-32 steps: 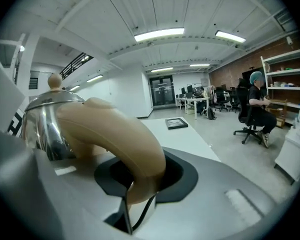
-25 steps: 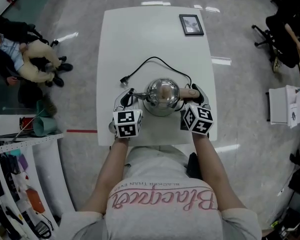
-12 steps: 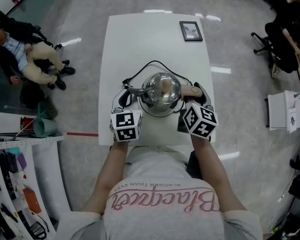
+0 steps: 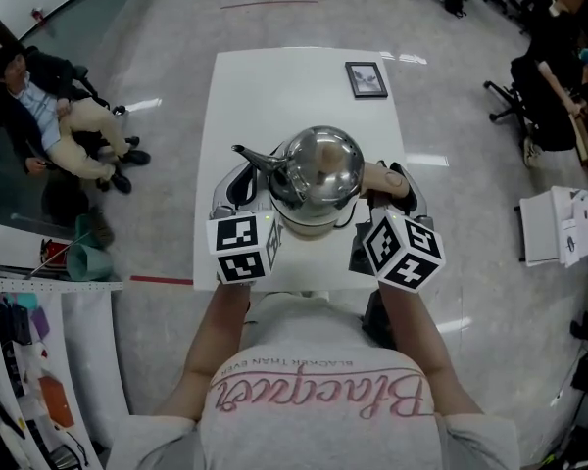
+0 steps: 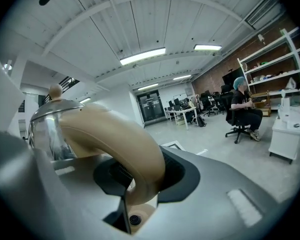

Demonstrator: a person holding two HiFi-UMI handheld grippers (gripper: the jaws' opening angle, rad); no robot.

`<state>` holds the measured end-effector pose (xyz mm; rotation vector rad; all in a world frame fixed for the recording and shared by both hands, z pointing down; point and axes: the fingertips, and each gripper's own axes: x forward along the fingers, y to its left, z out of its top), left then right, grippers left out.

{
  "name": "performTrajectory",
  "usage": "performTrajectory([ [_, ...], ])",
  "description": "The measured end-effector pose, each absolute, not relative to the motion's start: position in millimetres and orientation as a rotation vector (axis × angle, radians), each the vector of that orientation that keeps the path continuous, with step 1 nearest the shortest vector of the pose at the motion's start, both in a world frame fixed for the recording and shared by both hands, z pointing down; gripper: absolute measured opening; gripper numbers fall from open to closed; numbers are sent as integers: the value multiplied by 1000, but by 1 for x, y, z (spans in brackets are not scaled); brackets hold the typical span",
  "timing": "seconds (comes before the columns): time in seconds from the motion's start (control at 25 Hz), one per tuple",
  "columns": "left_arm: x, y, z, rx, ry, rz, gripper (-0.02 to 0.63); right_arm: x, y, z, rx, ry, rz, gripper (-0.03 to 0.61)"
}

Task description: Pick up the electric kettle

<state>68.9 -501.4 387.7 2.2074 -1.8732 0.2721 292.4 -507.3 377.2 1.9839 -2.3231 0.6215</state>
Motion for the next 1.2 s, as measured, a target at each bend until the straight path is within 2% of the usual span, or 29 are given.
performTrajectory([
  [0.32,80,-486,350,2263,-1878,210,0,305,-480,337,2074,-2315,541,121],
  [1.2,75,-454,329,2276,-1914,146,0,301,-451,321,2091,-2357,541,121],
])
